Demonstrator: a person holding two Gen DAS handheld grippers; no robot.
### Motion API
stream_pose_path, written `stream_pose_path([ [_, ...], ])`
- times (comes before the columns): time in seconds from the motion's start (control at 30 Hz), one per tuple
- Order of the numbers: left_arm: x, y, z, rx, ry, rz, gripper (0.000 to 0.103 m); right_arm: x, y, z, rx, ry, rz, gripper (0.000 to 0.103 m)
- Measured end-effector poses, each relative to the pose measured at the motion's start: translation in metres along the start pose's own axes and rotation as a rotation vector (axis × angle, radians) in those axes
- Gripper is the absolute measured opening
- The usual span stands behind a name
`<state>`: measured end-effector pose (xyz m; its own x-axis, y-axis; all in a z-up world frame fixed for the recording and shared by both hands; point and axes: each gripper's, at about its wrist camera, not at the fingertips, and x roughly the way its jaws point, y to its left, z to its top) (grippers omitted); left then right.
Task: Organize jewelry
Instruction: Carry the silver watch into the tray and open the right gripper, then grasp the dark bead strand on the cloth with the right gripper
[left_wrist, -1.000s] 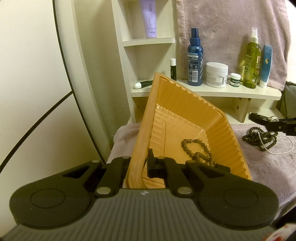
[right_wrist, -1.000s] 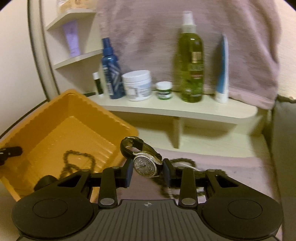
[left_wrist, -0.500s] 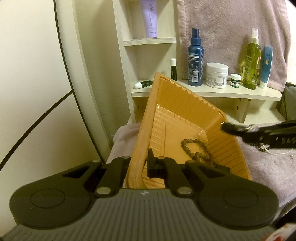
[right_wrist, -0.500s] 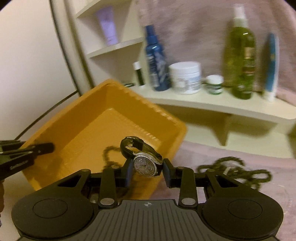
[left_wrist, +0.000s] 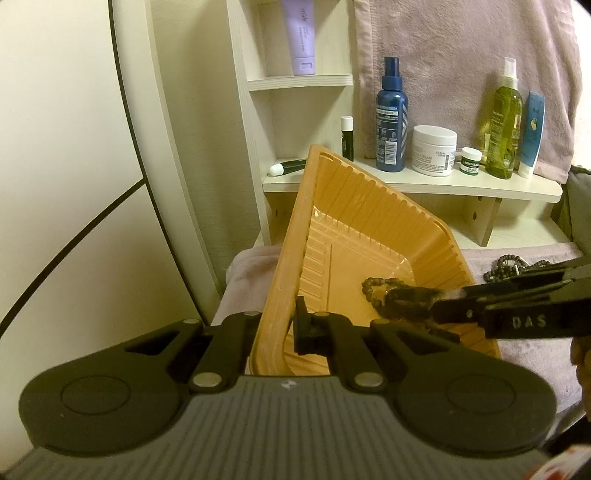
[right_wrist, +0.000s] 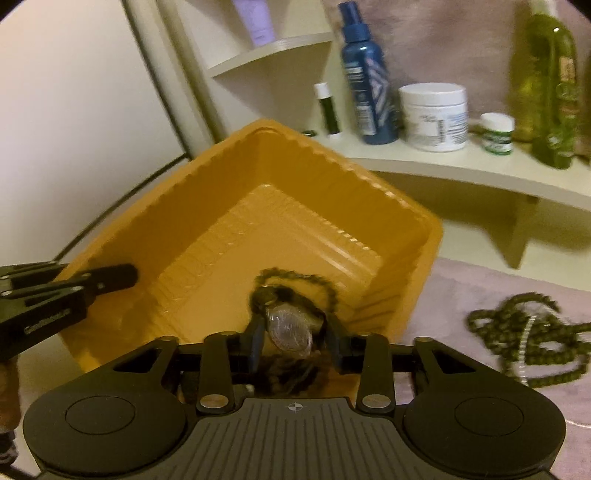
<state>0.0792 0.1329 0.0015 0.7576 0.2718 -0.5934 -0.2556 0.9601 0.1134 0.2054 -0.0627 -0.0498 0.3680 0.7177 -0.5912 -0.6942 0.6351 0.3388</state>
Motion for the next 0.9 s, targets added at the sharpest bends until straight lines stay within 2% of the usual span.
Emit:
stream_pose_path([
  [0.07, 0.001, 0.001, 0.000, -0.001, 0.001, 0.001, 0.005, -0.005, -0.001, -0.002, -0.002, -0.019, -0.011, 0.061],
  [0.27, 0.001, 0.001, 0.000, -0.002, 0.001, 0.001, 0.005, -0.029, -0.021, -0.010, 0.047, -0.053, -0.078, 0.061],
  [0.7, 0.001, 0.001, -0.001, 0.001, 0.000, 0.003, 0.005, -0.091, -0.094, -0.058, 0.206, -0.087, -0.329, 0.061],
  [0.9, 0.001, -0.001, -0.001, 0.005, 0.000, 0.006, 0.005, -0.105, -0.113, -0.073, 0.174, -0.076, -0.419, 0.061],
])
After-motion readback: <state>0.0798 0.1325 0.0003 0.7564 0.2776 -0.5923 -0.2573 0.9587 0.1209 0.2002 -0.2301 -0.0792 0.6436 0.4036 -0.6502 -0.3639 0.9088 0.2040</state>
